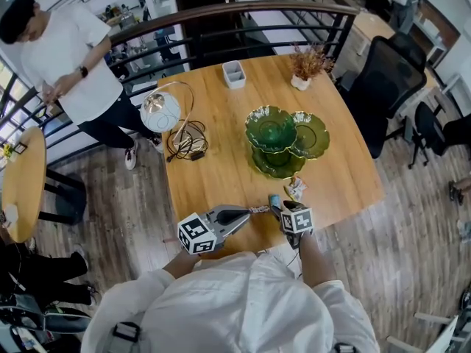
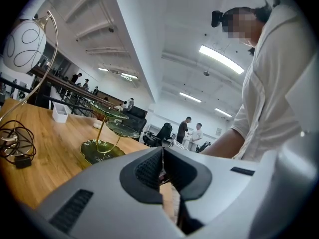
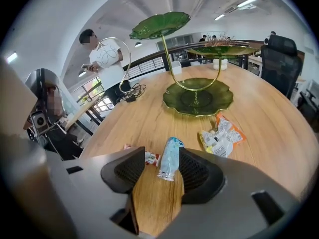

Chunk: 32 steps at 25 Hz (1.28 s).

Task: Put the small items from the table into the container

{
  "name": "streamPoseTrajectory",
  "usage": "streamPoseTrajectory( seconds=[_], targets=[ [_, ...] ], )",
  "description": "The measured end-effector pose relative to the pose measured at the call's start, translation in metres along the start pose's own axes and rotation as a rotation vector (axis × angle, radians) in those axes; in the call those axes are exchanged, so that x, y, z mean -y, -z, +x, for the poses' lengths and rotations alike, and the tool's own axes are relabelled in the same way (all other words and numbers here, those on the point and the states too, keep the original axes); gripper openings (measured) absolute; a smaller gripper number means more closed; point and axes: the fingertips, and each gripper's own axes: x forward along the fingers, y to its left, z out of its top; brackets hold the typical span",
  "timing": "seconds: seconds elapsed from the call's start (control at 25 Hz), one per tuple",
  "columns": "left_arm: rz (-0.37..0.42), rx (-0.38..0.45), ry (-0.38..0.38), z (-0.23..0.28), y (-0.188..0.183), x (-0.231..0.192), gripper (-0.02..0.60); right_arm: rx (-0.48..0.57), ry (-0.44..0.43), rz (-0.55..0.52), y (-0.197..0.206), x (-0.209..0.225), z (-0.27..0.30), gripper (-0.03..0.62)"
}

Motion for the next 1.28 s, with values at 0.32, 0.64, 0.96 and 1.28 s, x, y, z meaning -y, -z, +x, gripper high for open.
streamPoseTrajectory(
  seconds=[0.32,0.64,0.96,1.28],
  targets=[
    [-0.001,-0.011,0.009,0.003,0.000,0.000,0.009,-0.087,0.032,0.030,0.014,0.010,0.016,0.198],
    [-0.012,-0.019,0.001,0.001,0.002,-0.004,0.009,-0.143,0.023,0.065,0.027,0.014,0.028,0.198],
    [-0.018,-0.021,-0.005,0.002,0.002,-0.011,0.009,-0.179,0.011,0.080,0.030,0.015,0.040,0.198],
    [-0.024,-0.027,-0.010,0.001,0.003,-0.016,0.009,-0.194,0.021,0.138,0.028,0.023,0.049,0.198]
  ],
)
